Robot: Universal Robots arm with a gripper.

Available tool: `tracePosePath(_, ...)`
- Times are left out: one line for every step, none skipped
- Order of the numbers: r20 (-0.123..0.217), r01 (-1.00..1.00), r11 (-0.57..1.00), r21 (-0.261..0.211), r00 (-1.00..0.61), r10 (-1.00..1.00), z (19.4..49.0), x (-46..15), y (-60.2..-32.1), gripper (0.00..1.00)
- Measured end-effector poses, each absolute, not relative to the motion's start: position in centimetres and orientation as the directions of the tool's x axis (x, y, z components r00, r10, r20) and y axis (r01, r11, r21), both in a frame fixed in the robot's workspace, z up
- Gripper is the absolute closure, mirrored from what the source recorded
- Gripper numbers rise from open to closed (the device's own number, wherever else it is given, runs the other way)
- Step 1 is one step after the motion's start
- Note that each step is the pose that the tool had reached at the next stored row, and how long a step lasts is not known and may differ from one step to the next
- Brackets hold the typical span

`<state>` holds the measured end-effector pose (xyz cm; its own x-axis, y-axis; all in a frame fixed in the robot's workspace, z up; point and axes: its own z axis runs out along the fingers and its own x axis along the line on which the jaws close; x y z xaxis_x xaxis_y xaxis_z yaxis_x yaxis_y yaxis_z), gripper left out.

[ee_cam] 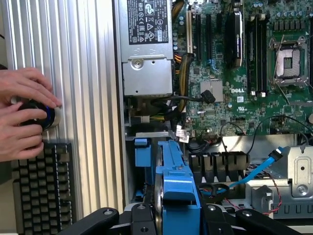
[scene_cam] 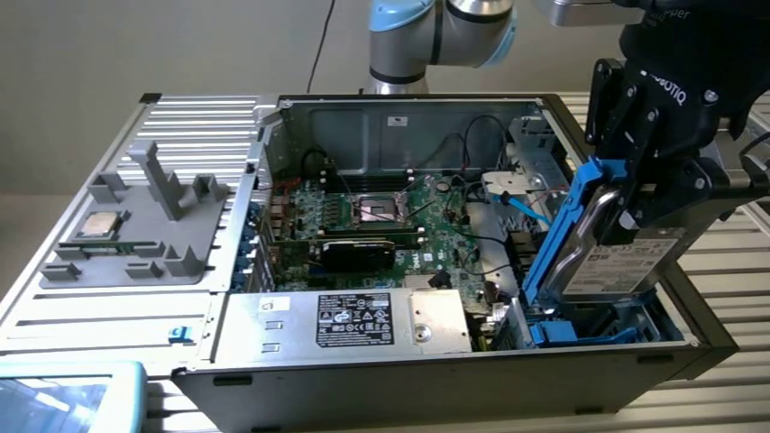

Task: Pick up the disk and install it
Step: 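Insert the disk into the insertion slot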

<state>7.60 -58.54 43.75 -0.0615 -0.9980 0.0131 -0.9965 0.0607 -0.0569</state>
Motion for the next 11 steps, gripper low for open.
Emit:
tracePosePath(0.013,-0.997,0.061,-0.057,-0.061,-0.998,43.75,7.60,-58.54,0.63)
tracePosePath(0.013,-0.997,0.061,-0.057,-0.061,-0.998,43.75,7.61,-58.54,0.63)
tracePosePath(0.013,-0.997,0.061,-0.057,-0.061,-0.998,43.75,7.61,-58.54,0.63)
tracePosePath(0.013,-0.997,0.061,-0.057,-0.061,-0.998,43.75,7.60,-58.53,0.63)
tracePosePath(0.013,-0.997,0.061,-0.057,-0.062,-0.998,43.73,7.60,-58.52,0.63)
tracePosePath(0.013,-0.997,0.061,-0.057,-0.061,-0.998,43.74,7.61,-58.46,0.63)
tracePosePath(0.013,-0.997,0.061,-0.057,-0.061,-0.998,43.75,7.61,-58.38,0.63)
tracePosePath(0.013,-0.997,0.061,-0.057,-0.062,-0.998,43.74,7.61,-58.33,0.63)
tracePosePath(0.013,-0.997,0.061,-0.057,-0.062,-0.998,43.73,7.60,-58.31,0.63)
tracePosePath(0.013,-0.997,0.061,-0.057,-0.061,-0.998,43.73,7.60,-58.31,0.63)
tracePosePath(0.013,-0.997,0.061,-0.057,-0.061,-0.998,43.71,7.60,-58.31,0.63)
